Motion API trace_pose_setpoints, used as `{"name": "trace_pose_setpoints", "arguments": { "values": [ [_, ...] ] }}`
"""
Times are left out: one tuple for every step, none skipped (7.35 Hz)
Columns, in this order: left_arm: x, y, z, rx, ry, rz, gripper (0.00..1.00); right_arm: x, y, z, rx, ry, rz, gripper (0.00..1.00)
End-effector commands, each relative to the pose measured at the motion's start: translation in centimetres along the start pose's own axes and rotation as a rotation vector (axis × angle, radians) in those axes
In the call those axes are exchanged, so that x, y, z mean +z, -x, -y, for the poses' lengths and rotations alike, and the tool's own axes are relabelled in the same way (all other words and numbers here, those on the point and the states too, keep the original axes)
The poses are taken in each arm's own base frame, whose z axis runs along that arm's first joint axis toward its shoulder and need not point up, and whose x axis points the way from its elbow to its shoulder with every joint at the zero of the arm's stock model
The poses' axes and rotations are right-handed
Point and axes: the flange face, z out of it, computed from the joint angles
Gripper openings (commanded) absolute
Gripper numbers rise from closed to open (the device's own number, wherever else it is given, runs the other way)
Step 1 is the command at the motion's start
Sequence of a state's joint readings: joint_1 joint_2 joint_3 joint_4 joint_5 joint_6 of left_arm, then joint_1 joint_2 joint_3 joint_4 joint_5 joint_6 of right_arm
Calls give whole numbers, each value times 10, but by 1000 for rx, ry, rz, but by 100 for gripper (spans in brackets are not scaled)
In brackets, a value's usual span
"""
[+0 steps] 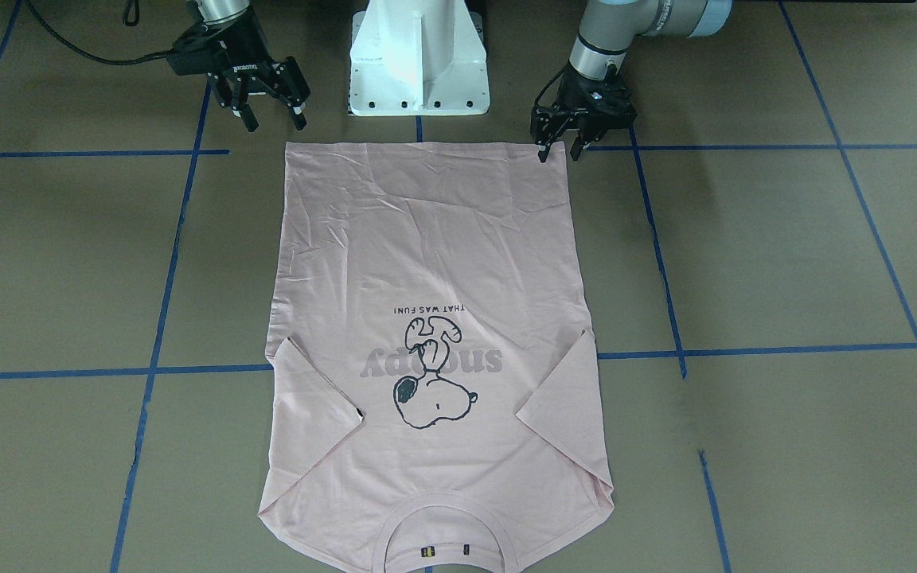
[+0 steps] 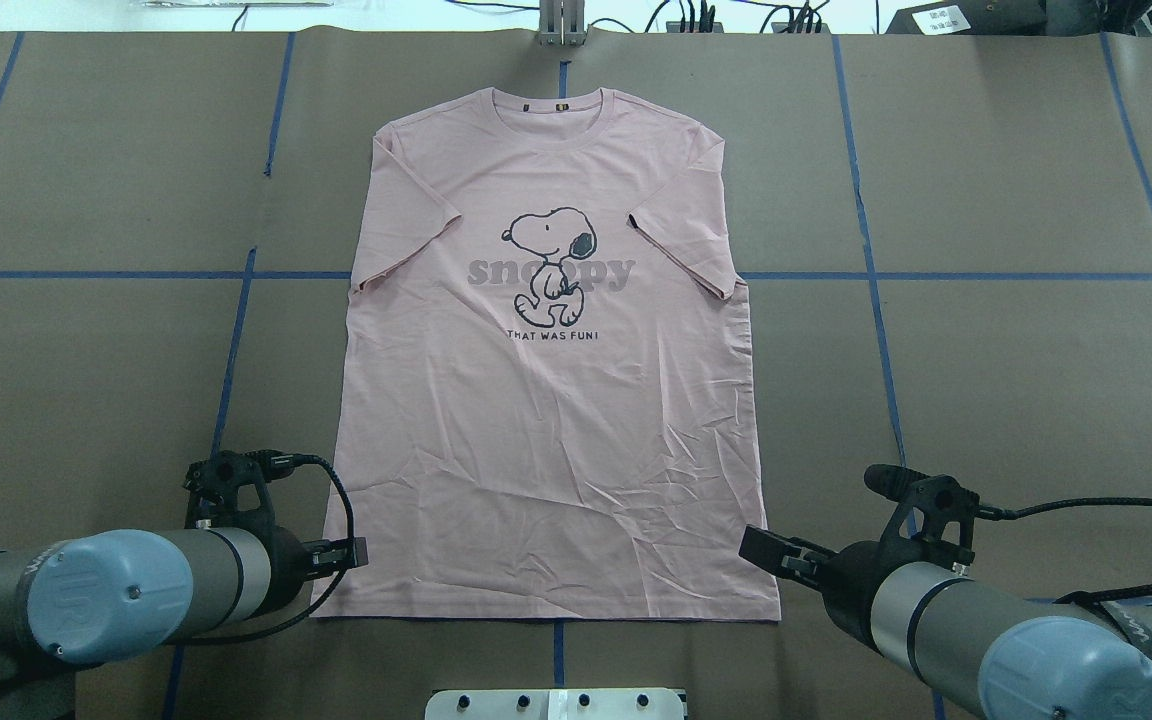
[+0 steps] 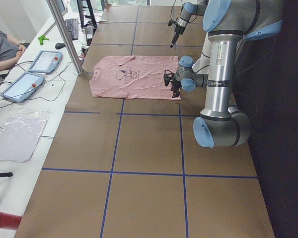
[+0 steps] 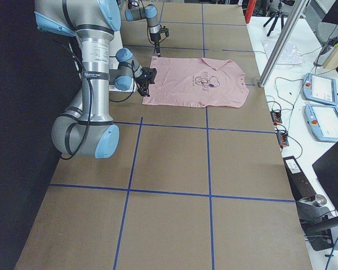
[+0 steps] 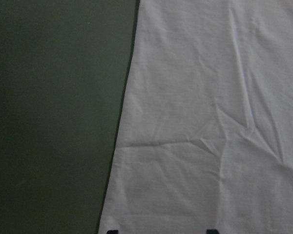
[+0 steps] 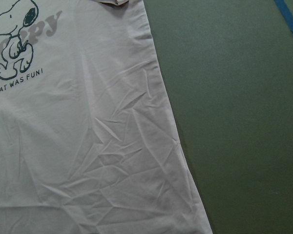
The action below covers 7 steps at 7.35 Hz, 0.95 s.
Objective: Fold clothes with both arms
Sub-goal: 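Grasp the hem corners with the left and right grippers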
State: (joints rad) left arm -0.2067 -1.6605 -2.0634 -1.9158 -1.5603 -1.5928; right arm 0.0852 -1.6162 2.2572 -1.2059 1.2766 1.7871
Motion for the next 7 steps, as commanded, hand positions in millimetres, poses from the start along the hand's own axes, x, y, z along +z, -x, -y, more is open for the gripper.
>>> {"name": "trace_pose_setpoints", "arguments": {
  "values": [
    [6, 1, -10, 12, 15, 10, 64, 0, 0, 0, 0, -2, 1, 96],
    [12, 4, -12, 15, 18, 21, 64, 0, 0, 1, 0, -2, 1, 96],
    [16, 4, -18, 22, 28, 27, 64, 0, 0, 1, 0, -2, 1, 96],
    [16, 4, -18, 22, 28, 27, 64, 0, 0, 1, 0, -2, 1, 96],
    [17, 5, -19, 26, 29, 30, 64, 0, 1, 1, 1, -4, 3, 96],
    [17, 5, -19, 25, 29, 30, 60, 0, 1, 1, 1, -5, 3, 96],
    [18, 5, -23, 26, 35, 31, 49, 0, 1, 1, 1, -5, 3, 96]
  ]
}}
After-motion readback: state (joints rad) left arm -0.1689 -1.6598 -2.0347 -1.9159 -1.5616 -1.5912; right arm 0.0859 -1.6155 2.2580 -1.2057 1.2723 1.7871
